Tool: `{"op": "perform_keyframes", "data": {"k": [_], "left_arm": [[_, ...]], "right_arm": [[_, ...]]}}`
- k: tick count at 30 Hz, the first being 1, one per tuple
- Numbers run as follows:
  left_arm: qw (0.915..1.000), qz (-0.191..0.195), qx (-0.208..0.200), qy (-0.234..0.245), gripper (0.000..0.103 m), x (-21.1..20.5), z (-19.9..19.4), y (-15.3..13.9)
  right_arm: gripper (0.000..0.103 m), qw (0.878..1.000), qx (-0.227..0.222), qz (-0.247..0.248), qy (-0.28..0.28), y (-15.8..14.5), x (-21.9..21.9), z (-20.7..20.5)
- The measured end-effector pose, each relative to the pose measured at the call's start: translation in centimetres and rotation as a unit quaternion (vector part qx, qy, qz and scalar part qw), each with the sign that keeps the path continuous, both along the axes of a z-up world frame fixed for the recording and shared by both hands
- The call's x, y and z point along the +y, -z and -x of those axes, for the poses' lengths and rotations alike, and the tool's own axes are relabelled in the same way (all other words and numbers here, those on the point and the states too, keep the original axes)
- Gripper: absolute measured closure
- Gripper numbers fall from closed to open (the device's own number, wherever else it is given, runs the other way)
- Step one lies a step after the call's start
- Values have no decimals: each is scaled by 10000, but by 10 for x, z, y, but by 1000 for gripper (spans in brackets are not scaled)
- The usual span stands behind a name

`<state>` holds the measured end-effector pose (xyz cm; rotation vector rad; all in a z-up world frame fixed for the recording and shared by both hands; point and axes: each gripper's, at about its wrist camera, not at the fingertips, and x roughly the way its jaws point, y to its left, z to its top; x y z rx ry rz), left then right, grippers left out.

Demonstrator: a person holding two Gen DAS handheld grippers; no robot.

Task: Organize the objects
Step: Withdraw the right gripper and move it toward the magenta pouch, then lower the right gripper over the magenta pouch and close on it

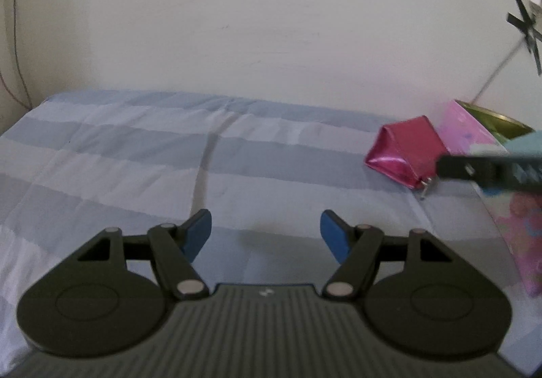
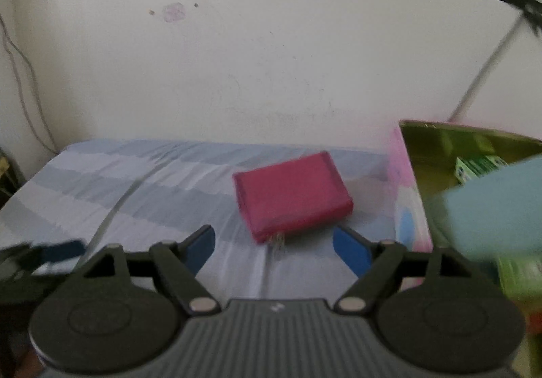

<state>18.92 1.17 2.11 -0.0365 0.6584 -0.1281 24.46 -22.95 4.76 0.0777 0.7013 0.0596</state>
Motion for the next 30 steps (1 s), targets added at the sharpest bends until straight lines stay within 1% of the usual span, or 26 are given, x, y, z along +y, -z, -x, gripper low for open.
{"op": "perform_keyframes", "data": {"k": [1,2,3,6,10,12,14,15,16,18,20,22,25,26,30], "left_arm": [[10000,16,14,-5,30,1,-1,0],[10000,31,29,5,30,1,-2,1],[10000,40,35,19,30,1,-2,0],[10000,38,26,68,30,0,-1,0],[9999,40,19,152,29,-2,1,-1],[9998,50,9,173,29,-2,3,-1],[9998,94,-11,147,29,1,3,-3],[9999,124,-20,112,28,2,2,-3],[9998,178,-27,55,28,5,1,-3],[9995,313,5,-47,28,12,-2,-3],[9986,512,108,-126,28,19,-6,-1],[9973,679,217,-175,28,26,-9,1],[9958,833,265,-260,28,31,-12,1],[9956,855,260,-291,28,31,-12,1],[9954,869,216,-327,28,30,-12,0]], "right_arm": [[19,10000,15,93,5,0,2,-10],[12,9998,20,191,39,0,3,-20],[6,9996,31,271,84,0,4,-29],[3,9994,209,222,180,4,-1,-60],[2,9959,670,-393,469,12,-23,-97],[2,9963,753,-269,325,14,-21,-107],[0,9963,828,4,243,18,-14,-112],[3,9960,863,158,144,20,-11,-112],[9,9954,904,312,8,21,-6,-111],[16,9935,1096,167,-253,23,-1,-107],[16,9924,1132,179,-447,24,7,-98],[16,9918,1147,39,-555,24,11,-89],[15,9890,1270,-410,-634,25,14,-66],[14,9878,1307,-528,-667,24,15,-65],[12,9831,1354,-1056,-630,27,7,-21]]}}
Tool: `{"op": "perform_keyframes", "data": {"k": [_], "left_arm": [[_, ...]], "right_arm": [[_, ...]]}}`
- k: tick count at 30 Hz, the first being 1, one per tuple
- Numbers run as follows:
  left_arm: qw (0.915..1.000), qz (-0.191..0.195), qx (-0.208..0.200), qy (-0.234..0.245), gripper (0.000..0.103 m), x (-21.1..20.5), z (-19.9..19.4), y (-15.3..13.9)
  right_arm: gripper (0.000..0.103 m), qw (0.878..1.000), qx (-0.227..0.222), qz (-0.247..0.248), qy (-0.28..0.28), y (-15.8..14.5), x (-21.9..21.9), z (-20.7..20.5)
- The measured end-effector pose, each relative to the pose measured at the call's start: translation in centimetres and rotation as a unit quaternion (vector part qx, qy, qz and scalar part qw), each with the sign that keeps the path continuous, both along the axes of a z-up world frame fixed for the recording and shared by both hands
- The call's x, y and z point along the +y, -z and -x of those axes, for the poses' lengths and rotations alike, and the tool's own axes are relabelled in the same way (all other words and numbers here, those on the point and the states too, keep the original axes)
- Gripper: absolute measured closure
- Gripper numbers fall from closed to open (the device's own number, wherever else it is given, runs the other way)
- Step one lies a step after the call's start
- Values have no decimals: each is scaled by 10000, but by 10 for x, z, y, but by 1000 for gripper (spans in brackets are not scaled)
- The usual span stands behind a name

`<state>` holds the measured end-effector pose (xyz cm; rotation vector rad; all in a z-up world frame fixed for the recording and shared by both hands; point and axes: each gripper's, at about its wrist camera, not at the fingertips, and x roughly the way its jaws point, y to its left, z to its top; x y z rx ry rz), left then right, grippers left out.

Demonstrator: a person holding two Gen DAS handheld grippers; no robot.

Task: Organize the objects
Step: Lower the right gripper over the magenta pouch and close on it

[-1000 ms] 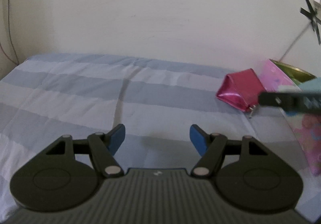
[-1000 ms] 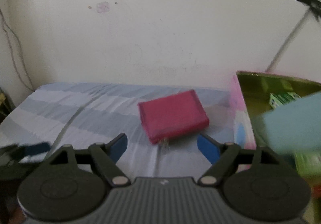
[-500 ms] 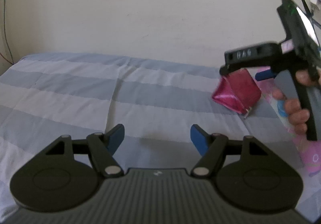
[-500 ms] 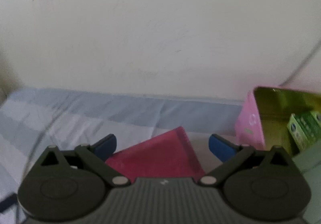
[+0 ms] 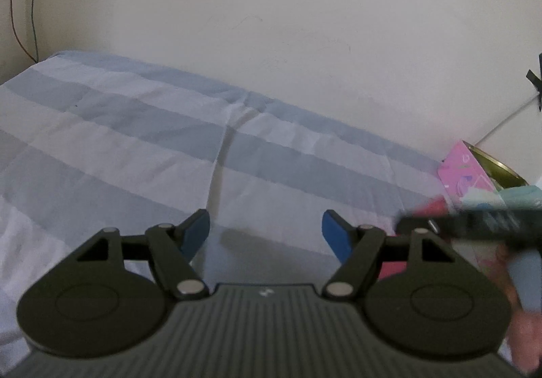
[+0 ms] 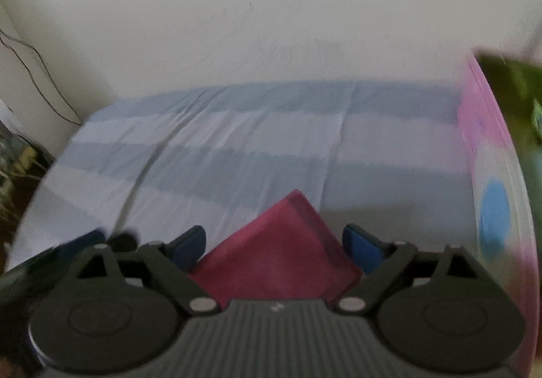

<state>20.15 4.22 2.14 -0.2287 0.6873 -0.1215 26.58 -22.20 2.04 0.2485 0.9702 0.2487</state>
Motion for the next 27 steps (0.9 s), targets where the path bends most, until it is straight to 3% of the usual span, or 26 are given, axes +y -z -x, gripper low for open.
{"op": "perform_keyframes", "data": {"k": [6,12,17,22,27], "left_arm": [[9999,-81,-93,46,28,-5,2,0],[9998,-69,-143,85,28,-1,9,-4],[9977,523,-98,416,28,12,33,-17],[9933,360,-98,1090,28,3,63,-20],[9894,409,168,1386,28,-10,71,-7]], "right_arm": [[11,9935,-101,-1069,-366,0,-29,81],[12,9848,-251,-1617,-581,16,-49,151],[13,9913,-1086,-660,-334,-4,-52,175],[22,9867,-1536,-351,-407,-19,-57,168],[39,9855,-1575,-235,-585,-6,-45,142]]}}
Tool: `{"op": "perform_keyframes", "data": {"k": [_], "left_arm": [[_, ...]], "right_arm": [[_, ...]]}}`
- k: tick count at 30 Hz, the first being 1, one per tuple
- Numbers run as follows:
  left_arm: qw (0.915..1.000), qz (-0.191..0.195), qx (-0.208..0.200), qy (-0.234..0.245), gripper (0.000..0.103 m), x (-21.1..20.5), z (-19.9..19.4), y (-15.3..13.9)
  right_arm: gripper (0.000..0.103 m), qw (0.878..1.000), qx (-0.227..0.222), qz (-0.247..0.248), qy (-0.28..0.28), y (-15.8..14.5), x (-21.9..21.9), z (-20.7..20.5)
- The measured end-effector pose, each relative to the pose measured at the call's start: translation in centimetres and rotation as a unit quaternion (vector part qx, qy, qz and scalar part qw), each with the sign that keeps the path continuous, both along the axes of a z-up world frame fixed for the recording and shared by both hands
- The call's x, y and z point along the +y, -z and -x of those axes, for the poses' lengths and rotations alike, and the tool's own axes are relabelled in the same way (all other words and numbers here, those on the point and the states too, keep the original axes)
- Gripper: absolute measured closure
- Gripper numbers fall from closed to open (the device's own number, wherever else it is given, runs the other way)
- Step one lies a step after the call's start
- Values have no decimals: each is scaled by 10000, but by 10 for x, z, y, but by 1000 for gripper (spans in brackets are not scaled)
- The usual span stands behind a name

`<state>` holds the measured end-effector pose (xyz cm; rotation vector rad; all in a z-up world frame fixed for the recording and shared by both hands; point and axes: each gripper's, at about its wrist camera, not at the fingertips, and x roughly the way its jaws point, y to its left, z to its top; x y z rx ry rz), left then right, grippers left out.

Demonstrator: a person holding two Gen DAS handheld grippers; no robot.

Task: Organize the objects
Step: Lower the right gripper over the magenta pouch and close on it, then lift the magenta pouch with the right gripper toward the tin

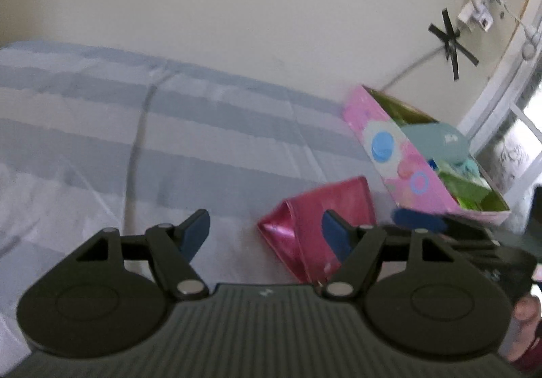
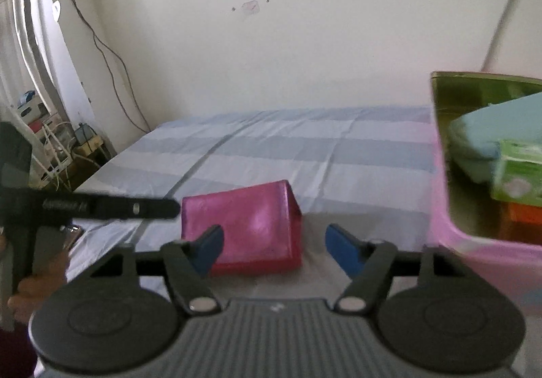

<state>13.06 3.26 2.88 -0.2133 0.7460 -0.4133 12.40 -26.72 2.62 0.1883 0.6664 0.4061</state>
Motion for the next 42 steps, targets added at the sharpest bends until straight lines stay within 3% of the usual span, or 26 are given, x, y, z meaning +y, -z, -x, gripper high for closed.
{"op": "perform_keyframes", "data": {"k": [4,7,9,11,13,16,20,31,36,42], "left_arm": [[9999,-11,145,37,30,-9,-5,6],[9998,-81,186,74,31,-16,-6,12],[9996,-50,237,143,38,-23,-10,16],[9989,81,339,321,48,-27,-10,19],[9988,-6,176,452,60,-34,-3,17],[9974,-262,-10,669,60,-48,12,12],[9928,-314,6,1154,59,-73,33,10],[9619,-816,-158,2603,58,-182,82,5],[9446,-1102,-390,3067,58,-235,100,2],[9323,-1362,-639,3290,55,-274,112,1]], "right_arm": [[45,10000,-54,60,-10,12,5,-14],[51,9997,49,-244,-77,20,-3,-18],[68,9980,154,-568,-223,24,-7,-18],[76,9973,208,-646,-289,24,-9,-16],[78,9975,217,-615,-279,23,-10,-9],[81,9986,192,-444,-220,17,-16,11],[81,9996,141,-228,-29,14,-27,48],[80,9939,-69,100,1092,16,-97,163],[80,9860,-98,-2,1667,17,-133,192],[80,9787,-151,-97,2046,19,-166,206]]}}
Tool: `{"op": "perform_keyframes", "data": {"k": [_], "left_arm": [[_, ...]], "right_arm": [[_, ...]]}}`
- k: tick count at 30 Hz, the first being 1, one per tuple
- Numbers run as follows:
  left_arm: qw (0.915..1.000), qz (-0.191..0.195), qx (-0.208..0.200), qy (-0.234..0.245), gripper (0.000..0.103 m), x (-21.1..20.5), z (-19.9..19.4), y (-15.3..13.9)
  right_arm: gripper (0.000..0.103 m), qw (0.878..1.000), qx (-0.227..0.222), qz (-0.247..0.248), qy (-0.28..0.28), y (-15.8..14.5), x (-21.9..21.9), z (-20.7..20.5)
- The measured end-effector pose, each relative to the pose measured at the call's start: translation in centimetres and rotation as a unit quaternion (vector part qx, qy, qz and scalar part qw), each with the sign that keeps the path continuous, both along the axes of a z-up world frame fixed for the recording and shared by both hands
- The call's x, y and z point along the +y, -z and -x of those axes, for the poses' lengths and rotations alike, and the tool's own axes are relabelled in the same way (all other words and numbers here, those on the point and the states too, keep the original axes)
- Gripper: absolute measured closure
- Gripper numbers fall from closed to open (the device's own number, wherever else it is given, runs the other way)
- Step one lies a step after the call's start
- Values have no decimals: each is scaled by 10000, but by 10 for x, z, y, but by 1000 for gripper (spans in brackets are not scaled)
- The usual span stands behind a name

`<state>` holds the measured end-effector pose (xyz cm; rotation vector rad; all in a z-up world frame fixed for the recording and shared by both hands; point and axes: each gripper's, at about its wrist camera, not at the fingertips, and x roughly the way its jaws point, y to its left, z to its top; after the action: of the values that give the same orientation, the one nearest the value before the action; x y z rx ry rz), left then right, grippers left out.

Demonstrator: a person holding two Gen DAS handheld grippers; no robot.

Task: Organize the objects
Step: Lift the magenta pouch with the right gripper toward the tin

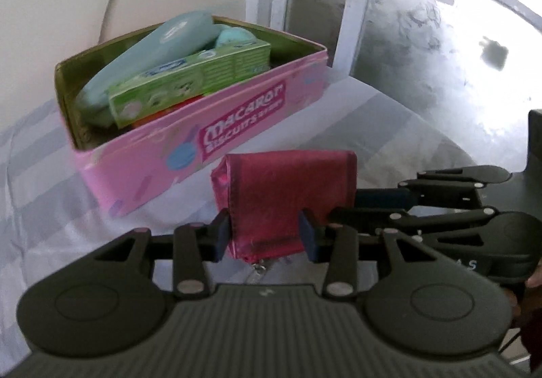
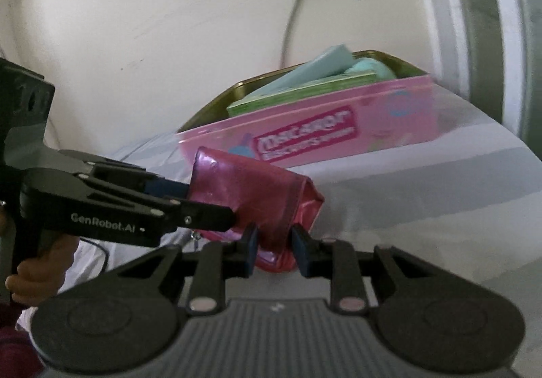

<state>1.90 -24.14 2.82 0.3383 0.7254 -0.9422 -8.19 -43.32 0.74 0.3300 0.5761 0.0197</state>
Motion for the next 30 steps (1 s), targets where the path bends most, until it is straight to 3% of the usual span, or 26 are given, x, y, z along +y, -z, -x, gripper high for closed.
{"op": "perform_keyframes", "data": {"k": [4,10,30], "left_arm": [[9992,-197,-332,-136,53,-8,0,2],[9982,-253,-456,-291,45,-7,0,-2],[9985,-180,-395,-327,43,-6,-3,1]], "right_arm": [[78,9998,-104,-164,-29,6,-10,2],[69,9997,-160,-210,0,9,-9,-2],[69,9997,-178,-123,76,13,-5,-3]]}}
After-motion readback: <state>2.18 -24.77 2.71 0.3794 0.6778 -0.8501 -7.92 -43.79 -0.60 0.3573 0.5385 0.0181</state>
